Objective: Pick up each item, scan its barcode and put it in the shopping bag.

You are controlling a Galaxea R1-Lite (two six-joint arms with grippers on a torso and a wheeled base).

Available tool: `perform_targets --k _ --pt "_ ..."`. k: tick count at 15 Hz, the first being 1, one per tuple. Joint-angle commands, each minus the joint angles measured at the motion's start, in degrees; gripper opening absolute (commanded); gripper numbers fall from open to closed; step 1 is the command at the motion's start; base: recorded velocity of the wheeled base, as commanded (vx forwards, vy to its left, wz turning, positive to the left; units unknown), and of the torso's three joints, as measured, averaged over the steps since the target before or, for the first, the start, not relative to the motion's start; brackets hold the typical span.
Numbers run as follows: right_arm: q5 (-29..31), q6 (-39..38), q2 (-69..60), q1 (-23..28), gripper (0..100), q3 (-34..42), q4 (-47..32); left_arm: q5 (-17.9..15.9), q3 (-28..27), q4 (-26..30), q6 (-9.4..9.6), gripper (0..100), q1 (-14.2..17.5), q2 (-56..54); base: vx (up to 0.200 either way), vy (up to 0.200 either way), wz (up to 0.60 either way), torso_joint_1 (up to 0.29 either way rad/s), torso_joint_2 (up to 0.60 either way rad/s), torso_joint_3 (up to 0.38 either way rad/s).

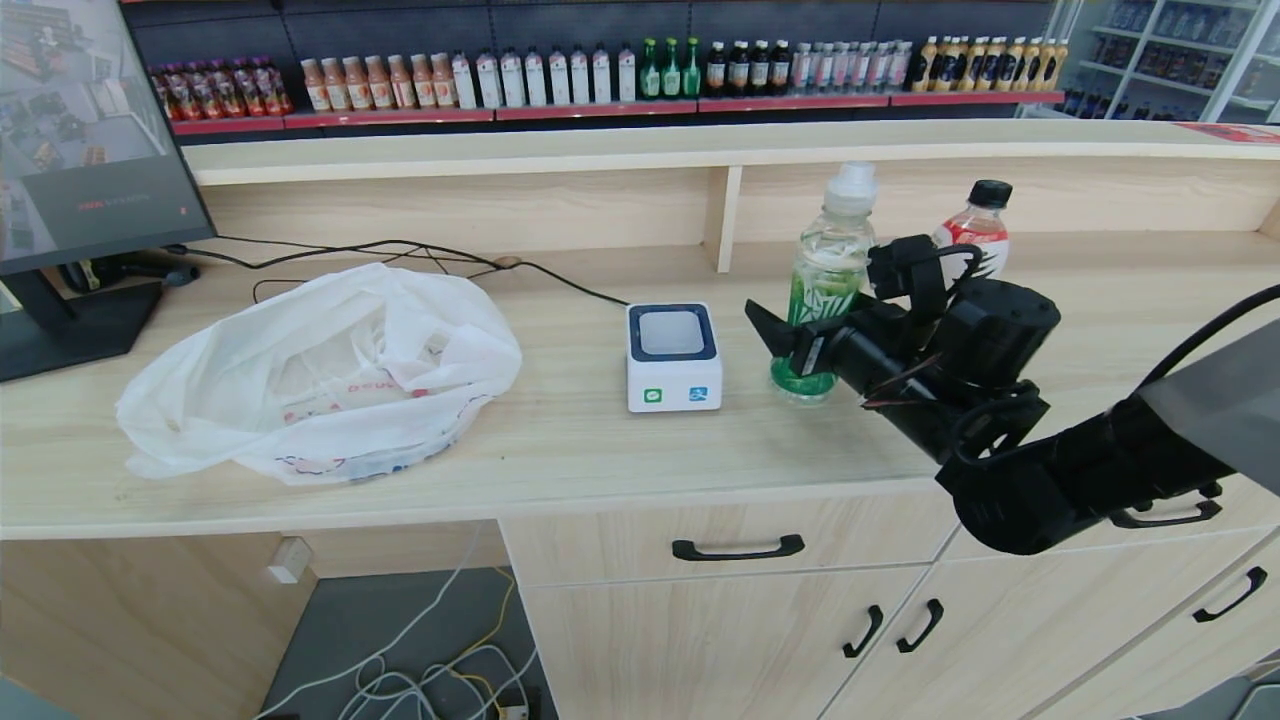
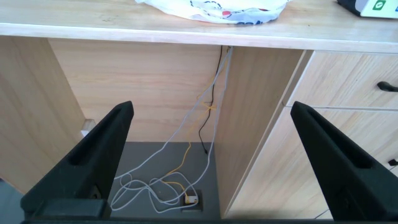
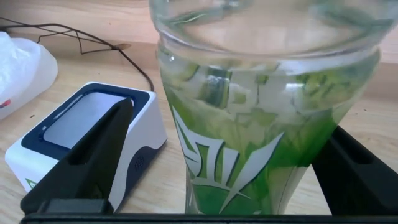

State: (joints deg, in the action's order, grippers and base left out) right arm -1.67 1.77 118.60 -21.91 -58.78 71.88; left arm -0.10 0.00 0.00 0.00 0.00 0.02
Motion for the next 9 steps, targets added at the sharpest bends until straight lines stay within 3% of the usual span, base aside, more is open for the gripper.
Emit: perform_targets --k 1,9 --pt "0.1 0.0 -0.8 0.0 100 0.0 -0.4 0.0 0.0 0.0 0.00 100 0.0 0.0 0.000 0.000 0.00 0.000 0.00 0.000" --pt "0.1 -0.1 -0.8 0.1 100 -2.4 -3.6 0.0 0.0 0.0 0.00 100 0.0 0.0 0.000 0.000 0.00 0.000 0.00 0.000"
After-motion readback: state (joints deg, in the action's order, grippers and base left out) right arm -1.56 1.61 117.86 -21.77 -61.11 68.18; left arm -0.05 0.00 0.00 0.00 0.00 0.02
